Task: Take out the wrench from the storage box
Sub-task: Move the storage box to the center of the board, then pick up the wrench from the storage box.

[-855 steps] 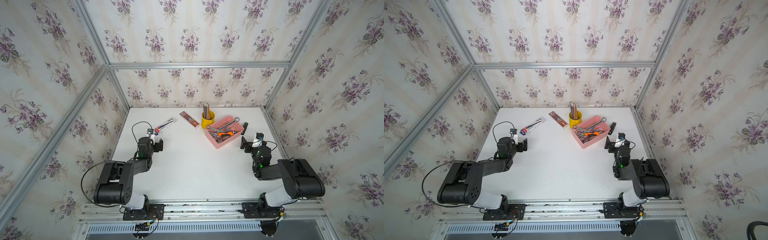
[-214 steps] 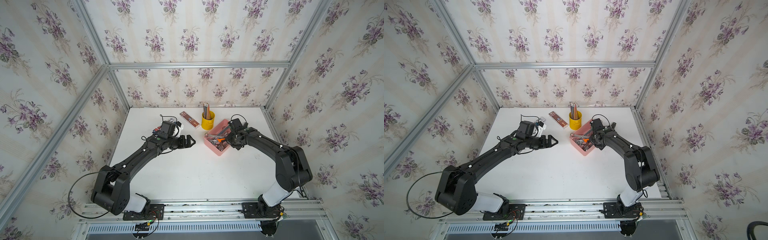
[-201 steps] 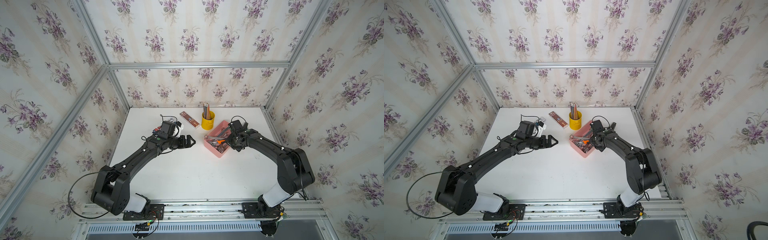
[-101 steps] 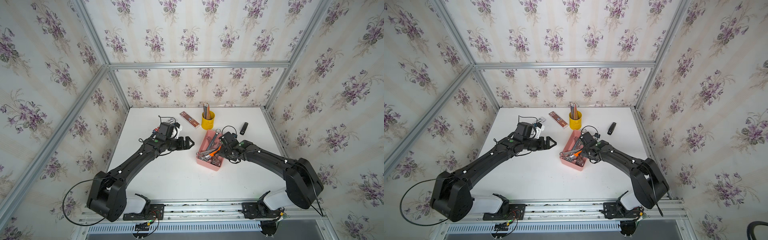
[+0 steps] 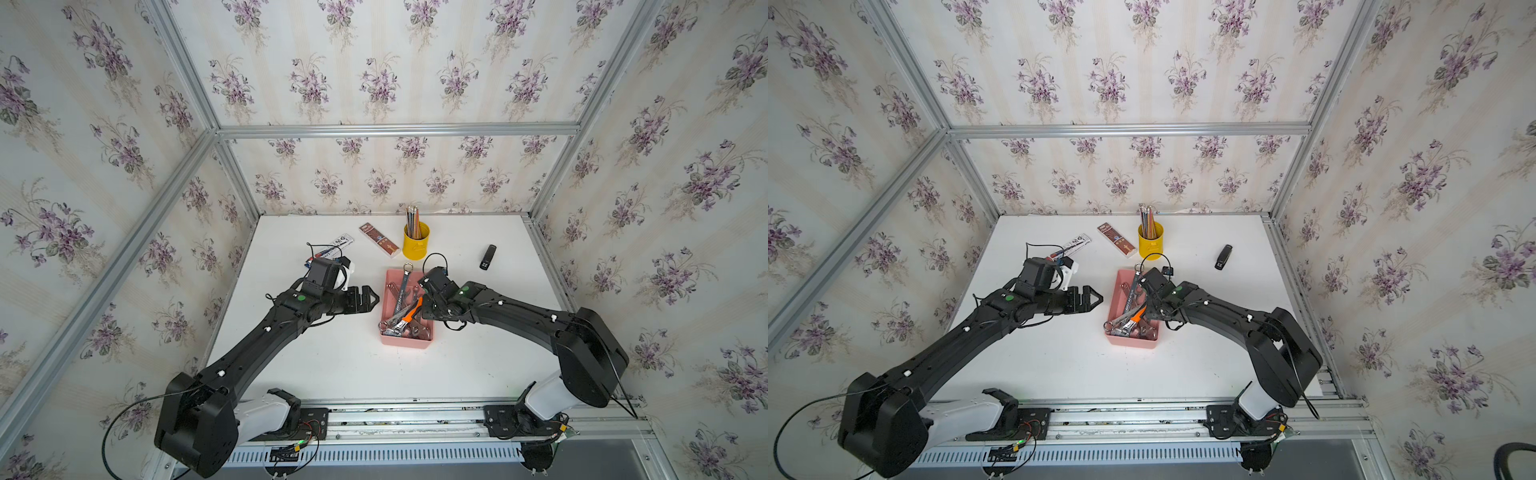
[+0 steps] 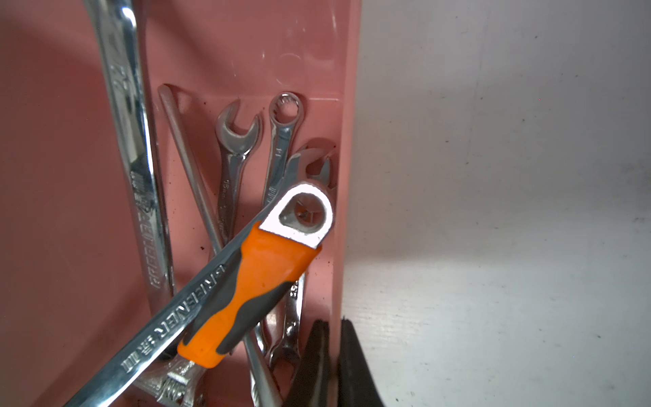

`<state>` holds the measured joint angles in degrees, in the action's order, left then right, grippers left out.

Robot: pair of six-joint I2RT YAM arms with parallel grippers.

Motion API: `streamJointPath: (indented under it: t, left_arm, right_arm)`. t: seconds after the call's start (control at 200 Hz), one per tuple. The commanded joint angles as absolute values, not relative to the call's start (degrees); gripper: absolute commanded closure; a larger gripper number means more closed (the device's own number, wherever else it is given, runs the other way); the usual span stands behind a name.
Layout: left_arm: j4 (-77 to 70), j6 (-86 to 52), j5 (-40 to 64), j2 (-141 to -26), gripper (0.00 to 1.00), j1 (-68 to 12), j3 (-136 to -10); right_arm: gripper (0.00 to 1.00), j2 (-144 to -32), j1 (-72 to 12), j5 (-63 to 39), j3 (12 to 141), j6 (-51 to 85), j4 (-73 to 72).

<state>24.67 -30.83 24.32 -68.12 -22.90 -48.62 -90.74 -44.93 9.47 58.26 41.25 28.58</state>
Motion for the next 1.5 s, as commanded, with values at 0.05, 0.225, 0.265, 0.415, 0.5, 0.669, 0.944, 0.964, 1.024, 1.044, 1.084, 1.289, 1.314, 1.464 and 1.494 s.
streamJointPath:
  t: [0.05, 0.225, 0.265, 0.415, 0.5, 0.669, 0.944, 0.964, 1.024, 1.044, 1.084, 1.289, 1.314, 1.464, 1.494]
  left_arm:
    - [25.8, -30.3, 21.5, -66.3, 0.01, -22.9, -47.8]
    - [26.2, -29.8, 20.9, -66.0, 0.01, -22.9, -48.1]
    - [26.5, -29.6, 20.9, -66.1, 0.01, -22.9, -48.3]
    - [26.9, -29.0, 19.1, -66.4, 0.01, -22.9, -48.8]
    - [26.7, -28.9, 19.0, -66.5, 0.01, -22.9, -48.9]
    - [27.2, -28.0, 19.0, -67.3, 0.01, -22.9, -50.1]
    - [28.0, -26.6, 18.8, -68.4, 0.01, -22.9, -52.1]
    - [28.0, -26.5, 18.7, -68.5, 0.01, -22.9, -52.3]
    - [28.1, -26.2, 18.8, -69.1, 0.01, -22.9, -52.6]
    - [28.1, -26.1, 18.7, -69.3, 0.01, -22.9, -52.9]
    - [28.1, -25.8, 18.8, -69.7, 0.01, -22.9, -53.2]
    - [28.9, -24.6, 18.5, -71.0, 0.01, -22.9, -54.7]
    - [29.0, -24.5, 18.3, -71.0, 0.01, -22.9, -54.8]
    - [29.1, -24.1, 18.2, -70.8, 0.01, -22.9, -54.7]
    - [29.0, -24.1, 18.1, -70.8, 0.01, -22.9, -54.7]
  right_arm:
    - [0.89, -91.7, -45.2, 5.0, 58.7, 37.4, 28.6]
    - [0.88, -93.2, -45.3, 5.7, 60.3, 36.7, 28.2]
    - [0.86, -93.4, -45.3, 5.6, 60.8, 37.7, 28.5]
    - [0.8, -93.5, -45.3, 4.2, 61.4, 40.6, 27.9]
    - [0.77, -93.3, -45.3, 5.9, 62.0, 40.9, 29.2]
    - [0.73, -91.3, -45.3, 8.1, 63.4, 40.6, 31.7]
    - [0.62, -85.9, -45.2, 9.6, 64.8, 41.1, 36.1]
    - [0.61, -85.5, -45.2, 9.2, 65.0, 41.5, 36.1]
    - [0.59, -84.9, -45.2, 7.4, 65.4, 43.3, 35.4]
    - [0.59, -84.8, -45.2, 6.7, 65.6, 44.1, 35.3]
    - [0.59, -84.9, -45.2, 5.5, 66.2, 45.5, 34.5]
    - [0.53, -88.7, -45.5, 5.5, 69.1, 54.1, 34.5]
    - [0.53, -89.1, -45.5, 5.3, 69.2, 55.1, 34.3]
    - [0.52, -91.4, -46.4, 6.0, 70.5, 57.7, 34.1]
    - [0.52, -92.0, -46.6, 6.0, 70.9, 57.8, 33.9]
